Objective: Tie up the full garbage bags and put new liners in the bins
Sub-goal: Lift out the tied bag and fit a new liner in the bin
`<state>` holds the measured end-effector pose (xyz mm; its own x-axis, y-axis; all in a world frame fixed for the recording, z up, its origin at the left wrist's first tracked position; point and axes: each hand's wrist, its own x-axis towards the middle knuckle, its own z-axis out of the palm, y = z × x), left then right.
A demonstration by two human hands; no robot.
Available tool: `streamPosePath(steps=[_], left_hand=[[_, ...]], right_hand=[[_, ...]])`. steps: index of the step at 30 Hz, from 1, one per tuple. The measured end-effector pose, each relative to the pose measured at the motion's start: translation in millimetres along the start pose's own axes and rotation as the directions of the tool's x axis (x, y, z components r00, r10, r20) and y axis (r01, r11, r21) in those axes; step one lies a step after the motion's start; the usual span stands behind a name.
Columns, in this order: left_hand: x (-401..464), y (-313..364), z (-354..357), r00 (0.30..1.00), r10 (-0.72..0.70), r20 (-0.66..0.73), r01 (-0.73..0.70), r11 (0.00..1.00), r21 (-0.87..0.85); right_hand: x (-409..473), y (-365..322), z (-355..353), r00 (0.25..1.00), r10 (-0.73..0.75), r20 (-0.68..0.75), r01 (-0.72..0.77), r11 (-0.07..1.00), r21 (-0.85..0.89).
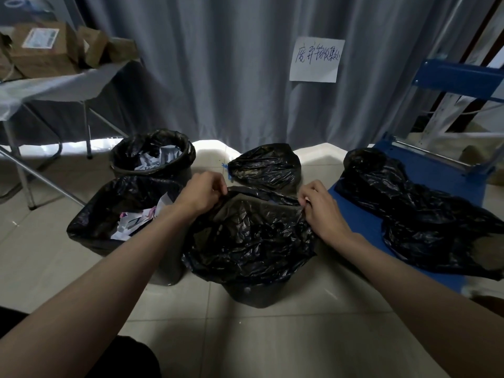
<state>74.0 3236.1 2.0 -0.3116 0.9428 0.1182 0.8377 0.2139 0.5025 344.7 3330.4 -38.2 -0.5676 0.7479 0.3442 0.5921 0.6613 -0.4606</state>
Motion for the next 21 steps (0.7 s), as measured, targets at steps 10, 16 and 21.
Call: streamPosePath(steps=[10,16,21], left_hand=[[2,-6,11,0.997,-0.071,-0.001,0.071,0.995,0.071],[1,-16,16,0.997,-0.073,-0.003,0.073,0.994,0.084],[0,-20,16,0.996,-0.066,-0.057,0.068,0.997,0.032]], right_hand=[[-10,18,3,0.997,0.022,0.067,-0.005,0.972,-0.235],[-6,15,1,1.0,0.004,-0.004,-0.004,0.989,-0.146],[-7,8,0,1.0,0.001,-0.002,-0.001,0.997,-0.074]])
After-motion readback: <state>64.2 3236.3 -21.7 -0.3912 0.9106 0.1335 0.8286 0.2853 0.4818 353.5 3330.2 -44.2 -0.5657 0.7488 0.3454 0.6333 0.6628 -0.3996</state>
